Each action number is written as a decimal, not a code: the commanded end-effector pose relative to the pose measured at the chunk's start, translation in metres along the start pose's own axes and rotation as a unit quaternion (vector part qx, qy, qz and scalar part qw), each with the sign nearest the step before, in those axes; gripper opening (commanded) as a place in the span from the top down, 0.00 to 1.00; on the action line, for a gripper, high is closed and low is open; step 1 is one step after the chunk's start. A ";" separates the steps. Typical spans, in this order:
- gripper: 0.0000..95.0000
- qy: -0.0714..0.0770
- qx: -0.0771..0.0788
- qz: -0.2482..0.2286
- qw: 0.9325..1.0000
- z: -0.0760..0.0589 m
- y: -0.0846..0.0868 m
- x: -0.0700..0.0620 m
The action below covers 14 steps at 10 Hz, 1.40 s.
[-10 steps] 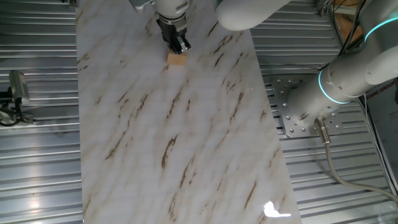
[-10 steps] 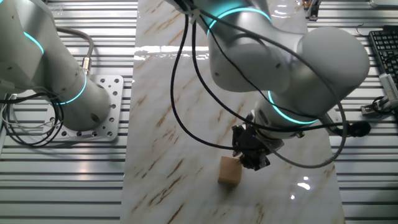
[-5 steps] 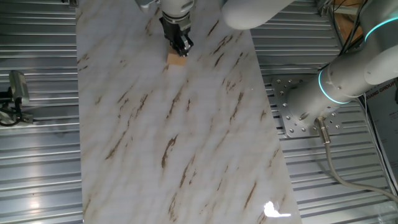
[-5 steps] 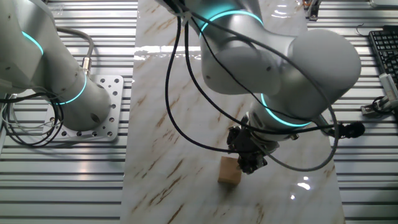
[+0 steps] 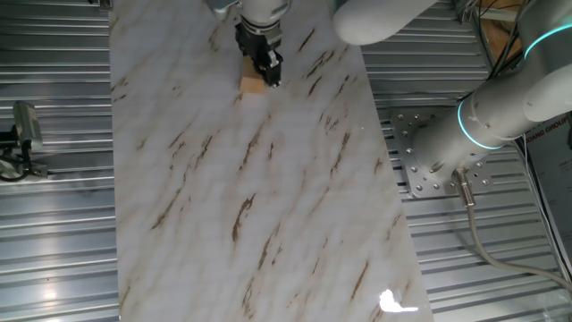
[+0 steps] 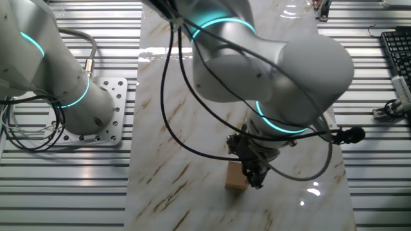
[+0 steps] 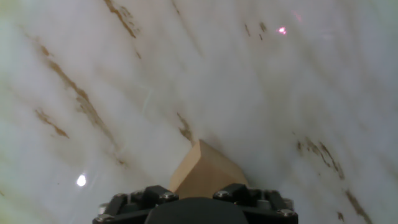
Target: Pick up the small block on the left and move it to the right
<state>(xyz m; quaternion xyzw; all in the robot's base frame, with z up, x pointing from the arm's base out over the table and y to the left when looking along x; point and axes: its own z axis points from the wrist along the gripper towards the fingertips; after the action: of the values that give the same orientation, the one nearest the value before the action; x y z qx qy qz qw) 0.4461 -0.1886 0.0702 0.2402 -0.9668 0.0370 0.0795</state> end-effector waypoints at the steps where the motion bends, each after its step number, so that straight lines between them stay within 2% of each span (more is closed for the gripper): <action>1: 0.00 -0.005 0.005 -0.010 1.000 0.004 -0.001 0.003; 4: 0.00 -0.008 0.002 0.003 1.000 0.007 -0.001 0.006; 7: 0.00 -0.009 0.005 -0.020 1.000 0.009 -0.001 0.006; 10: 0.00 -0.014 0.000 0.030 0.999 0.010 -0.001 0.006; 11: 0.00 -0.013 -0.010 0.055 0.998 0.010 -0.001 0.006; 12: 0.00 -0.009 -0.010 0.032 0.999 0.010 -0.001 0.006; 13: 0.00 -0.011 -0.008 -0.057 0.998 0.010 -0.002 0.007; 14: 0.00 -0.016 -0.007 -0.121 0.993 0.009 -0.002 0.007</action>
<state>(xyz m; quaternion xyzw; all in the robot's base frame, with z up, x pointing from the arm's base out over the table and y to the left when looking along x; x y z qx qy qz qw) 0.4397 -0.1940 0.0614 0.2297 -0.9708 0.0319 0.0619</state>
